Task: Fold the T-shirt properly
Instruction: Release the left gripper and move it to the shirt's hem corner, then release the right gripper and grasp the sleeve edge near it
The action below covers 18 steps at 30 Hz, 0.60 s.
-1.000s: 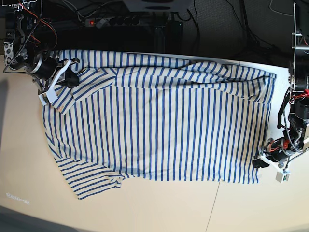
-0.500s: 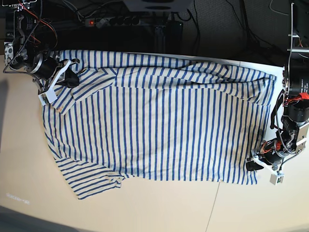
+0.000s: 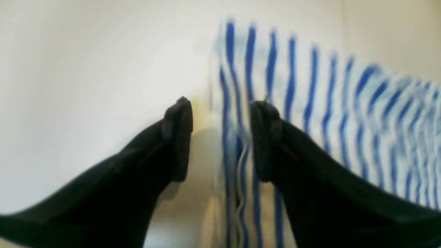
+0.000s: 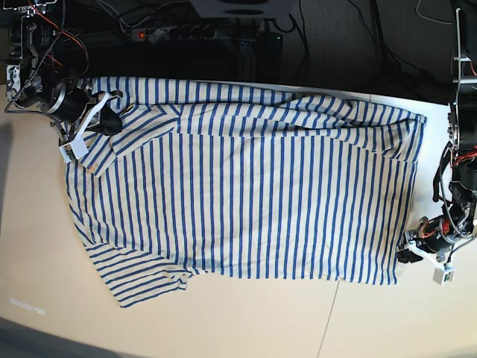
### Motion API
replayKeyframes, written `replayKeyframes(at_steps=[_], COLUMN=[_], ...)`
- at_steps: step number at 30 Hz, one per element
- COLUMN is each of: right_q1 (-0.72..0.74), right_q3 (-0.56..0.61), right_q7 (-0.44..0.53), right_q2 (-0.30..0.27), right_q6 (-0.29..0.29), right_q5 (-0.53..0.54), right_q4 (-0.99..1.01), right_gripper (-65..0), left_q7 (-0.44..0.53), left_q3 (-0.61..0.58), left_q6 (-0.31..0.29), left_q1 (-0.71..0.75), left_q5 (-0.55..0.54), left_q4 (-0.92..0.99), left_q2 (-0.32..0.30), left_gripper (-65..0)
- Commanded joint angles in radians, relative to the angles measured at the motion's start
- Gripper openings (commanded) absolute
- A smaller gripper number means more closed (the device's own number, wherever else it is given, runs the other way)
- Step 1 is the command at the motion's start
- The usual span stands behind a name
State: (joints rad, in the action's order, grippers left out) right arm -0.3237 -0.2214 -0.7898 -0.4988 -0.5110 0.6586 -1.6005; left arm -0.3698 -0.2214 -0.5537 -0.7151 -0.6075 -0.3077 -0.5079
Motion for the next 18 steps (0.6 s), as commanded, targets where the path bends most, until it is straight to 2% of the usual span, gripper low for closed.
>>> replayKeyframes(at_steps=[1, 8, 10, 18], right_q1=[-0.001, 0.0, 0.0, -0.001], right_q3=[-0.007, -0.007, -0.007, -0.007], right_q7=[-0.026, -0.026, -0.026, -0.027], right_q2=[-0.016, -0.016, -0.016, -0.016], right_q6=[-0.017, -0.017, -0.017, -0.017], right_q5=[-0.022, -0.021, -0.011, -0.008], right_q4=[-0.002, -0.002, -0.002, -0.002], right_gripper=[-65.0, -65.0, -65.0, -65.0], left_q7=[0.019, 0.015, 0.01, -0.024], left_q3=[0.003, 0.003, 0.003, 0.003], left_q6=[0.001, -0.001, -0.03, -0.046], left_q1=[-0.026, 0.026, 0.029, 0.019], left_q5=[-0.008, -0.01, -0.018, -0.039], left_q4=[-0.013, -0.013, -0.013, -0.013], left_q2=[-0.016, -0.013, -0.005, 0.062], left_gripper=[-34.5, -34.5, -34.5, -34.5])
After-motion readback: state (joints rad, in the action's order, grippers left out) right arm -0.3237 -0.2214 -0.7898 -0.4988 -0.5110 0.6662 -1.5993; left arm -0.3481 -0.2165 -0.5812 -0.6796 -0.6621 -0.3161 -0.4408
